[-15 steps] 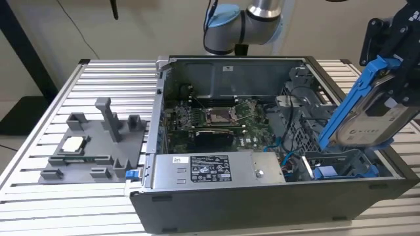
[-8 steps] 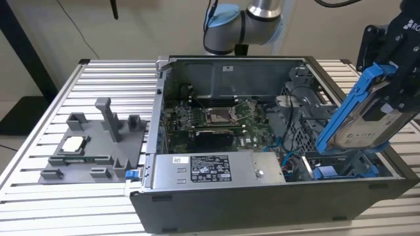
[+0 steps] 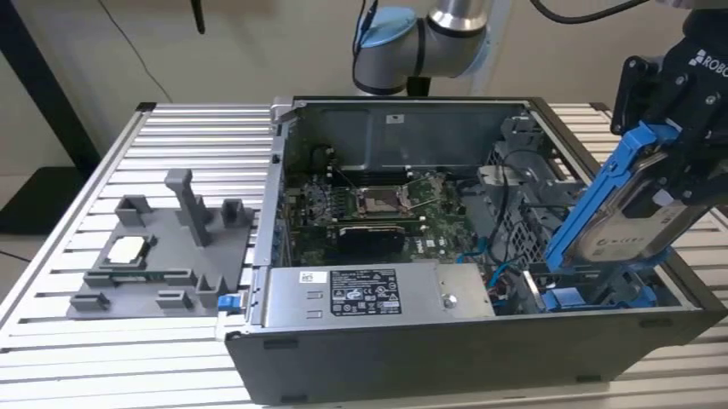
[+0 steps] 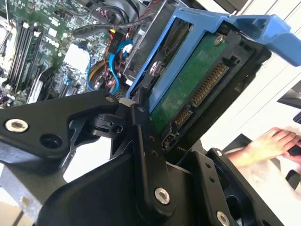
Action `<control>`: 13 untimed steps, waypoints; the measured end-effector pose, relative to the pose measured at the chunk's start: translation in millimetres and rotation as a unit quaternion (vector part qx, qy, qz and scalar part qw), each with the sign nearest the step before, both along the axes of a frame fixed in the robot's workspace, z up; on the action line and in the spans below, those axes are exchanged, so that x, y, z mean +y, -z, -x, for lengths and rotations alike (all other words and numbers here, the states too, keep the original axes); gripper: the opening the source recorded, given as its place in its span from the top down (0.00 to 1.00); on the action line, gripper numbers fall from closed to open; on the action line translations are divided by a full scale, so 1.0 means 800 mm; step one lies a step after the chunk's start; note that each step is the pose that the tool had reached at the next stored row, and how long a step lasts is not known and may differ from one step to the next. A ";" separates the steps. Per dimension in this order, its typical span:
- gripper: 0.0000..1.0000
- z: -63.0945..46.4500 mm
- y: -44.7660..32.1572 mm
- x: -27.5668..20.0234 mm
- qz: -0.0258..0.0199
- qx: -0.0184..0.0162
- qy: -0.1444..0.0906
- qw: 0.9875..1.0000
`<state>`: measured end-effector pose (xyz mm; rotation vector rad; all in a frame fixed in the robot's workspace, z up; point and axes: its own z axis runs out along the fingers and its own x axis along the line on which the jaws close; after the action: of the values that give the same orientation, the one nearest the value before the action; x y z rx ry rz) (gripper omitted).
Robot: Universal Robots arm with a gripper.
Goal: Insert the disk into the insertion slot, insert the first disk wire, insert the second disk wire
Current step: 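Insert the disk into the insertion slot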
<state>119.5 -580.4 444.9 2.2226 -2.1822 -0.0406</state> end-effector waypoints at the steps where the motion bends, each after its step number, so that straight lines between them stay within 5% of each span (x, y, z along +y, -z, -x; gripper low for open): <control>1: 0.67 0.000 0.0013 0.0000 0.000 0.000 -0.001 1.000; 13: 0.67 0.000 0.0160 0.0000 0.000 0.000 -0.009 1.000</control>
<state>119.5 -580.5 432.1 2.2426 -2.1617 -0.0402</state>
